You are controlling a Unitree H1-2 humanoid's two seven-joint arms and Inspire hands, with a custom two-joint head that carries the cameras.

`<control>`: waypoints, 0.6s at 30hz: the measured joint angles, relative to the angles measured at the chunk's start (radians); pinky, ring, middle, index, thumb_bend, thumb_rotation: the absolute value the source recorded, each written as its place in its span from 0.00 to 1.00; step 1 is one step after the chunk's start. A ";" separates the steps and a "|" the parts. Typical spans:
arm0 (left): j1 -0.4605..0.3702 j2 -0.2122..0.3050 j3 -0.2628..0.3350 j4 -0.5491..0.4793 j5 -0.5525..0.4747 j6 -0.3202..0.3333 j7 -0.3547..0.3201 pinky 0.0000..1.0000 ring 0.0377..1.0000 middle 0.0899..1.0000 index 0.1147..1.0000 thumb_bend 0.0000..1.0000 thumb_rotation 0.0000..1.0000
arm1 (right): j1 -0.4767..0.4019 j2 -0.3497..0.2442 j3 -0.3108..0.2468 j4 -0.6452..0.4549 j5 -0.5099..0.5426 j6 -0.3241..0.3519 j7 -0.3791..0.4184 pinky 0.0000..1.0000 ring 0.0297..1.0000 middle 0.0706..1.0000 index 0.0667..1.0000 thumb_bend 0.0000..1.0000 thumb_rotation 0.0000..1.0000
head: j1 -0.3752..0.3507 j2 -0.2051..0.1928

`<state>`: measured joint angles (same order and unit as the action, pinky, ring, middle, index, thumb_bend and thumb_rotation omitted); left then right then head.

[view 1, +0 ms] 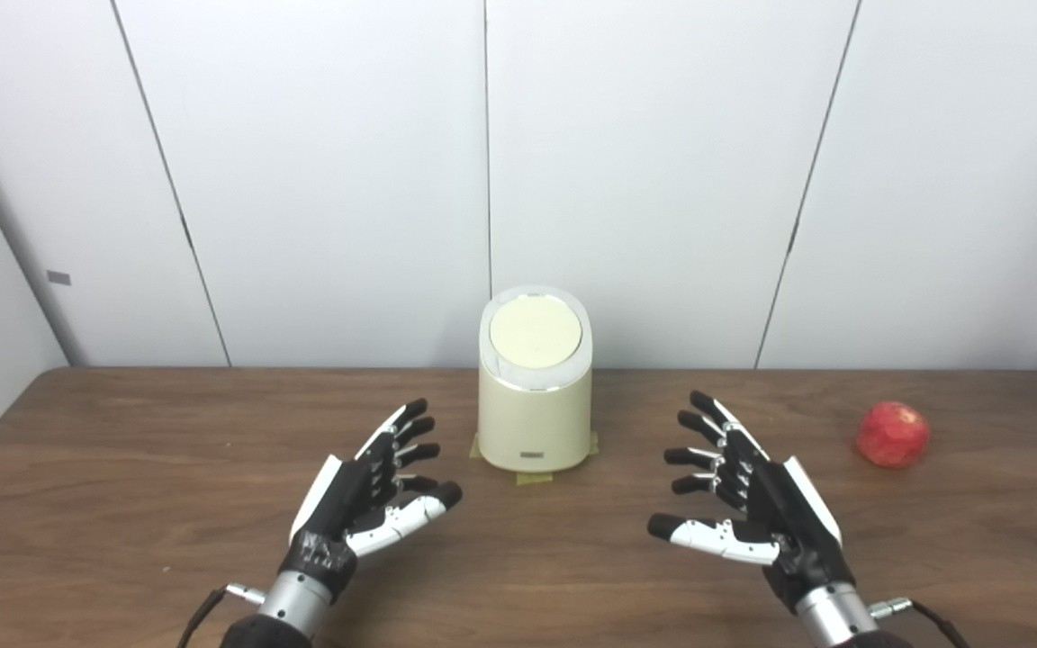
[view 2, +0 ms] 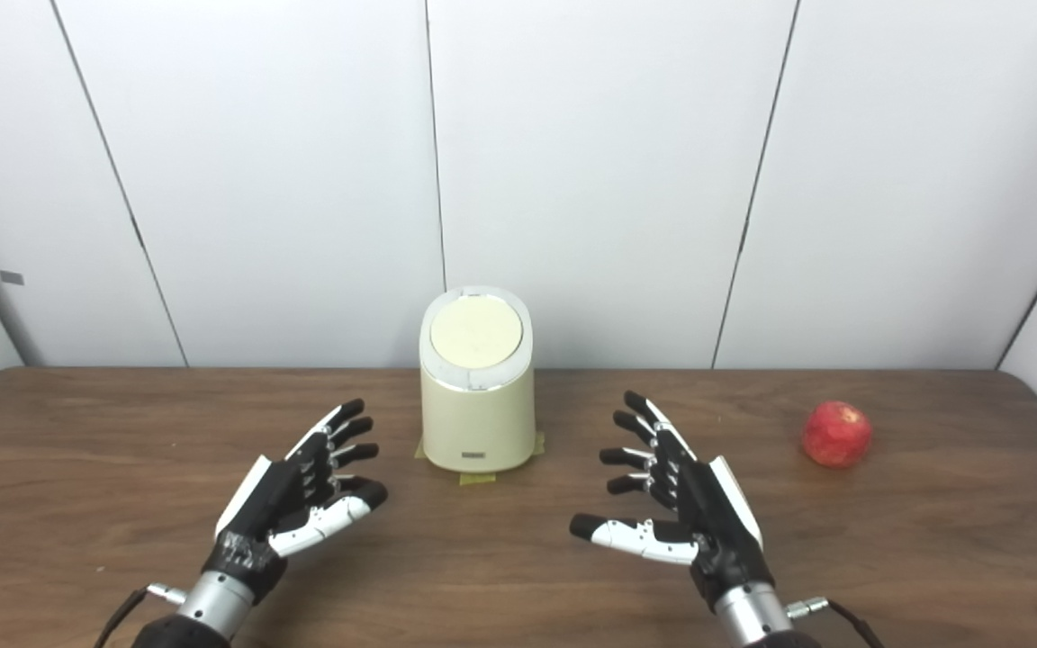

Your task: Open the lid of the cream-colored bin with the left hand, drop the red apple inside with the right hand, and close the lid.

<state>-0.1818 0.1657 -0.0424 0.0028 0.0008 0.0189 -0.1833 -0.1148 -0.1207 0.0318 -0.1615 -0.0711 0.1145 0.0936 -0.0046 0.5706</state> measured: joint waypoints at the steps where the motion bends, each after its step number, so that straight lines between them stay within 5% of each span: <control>1: 0.000 0.000 0.000 0.000 0.000 0.000 0.000 0.70 0.84 0.92 0.96 0.79 0.37 | 0.000 -0.001 0.000 0.000 0.000 0.000 0.000 0.63 0.75 0.89 0.92 0.80 0.21 | 0.000 -0.002; 14: 0.000 -0.003 0.002 0.001 0.000 0.000 0.008 0.71 0.85 0.91 0.96 0.81 0.37 | 0.000 -0.002 0.003 0.000 0.000 0.000 0.000 0.62 0.75 0.89 0.92 0.80 0.21 | -0.005 -0.008; 18: 0.000 -0.041 0.018 -0.001 0.019 -0.002 0.061 0.89 0.94 0.94 0.96 0.85 0.45 | 0.000 -0.002 0.004 0.000 0.000 0.000 0.000 0.63 0.75 0.89 0.92 0.79 0.20 | -0.005 -0.018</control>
<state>-0.1818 0.1245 -0.0245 0.0020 0.0198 0.0169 -0.1224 -0.1148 -0.1226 0.0363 -0.1615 -0.0709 0.1146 0.0938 -0.0092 0.5523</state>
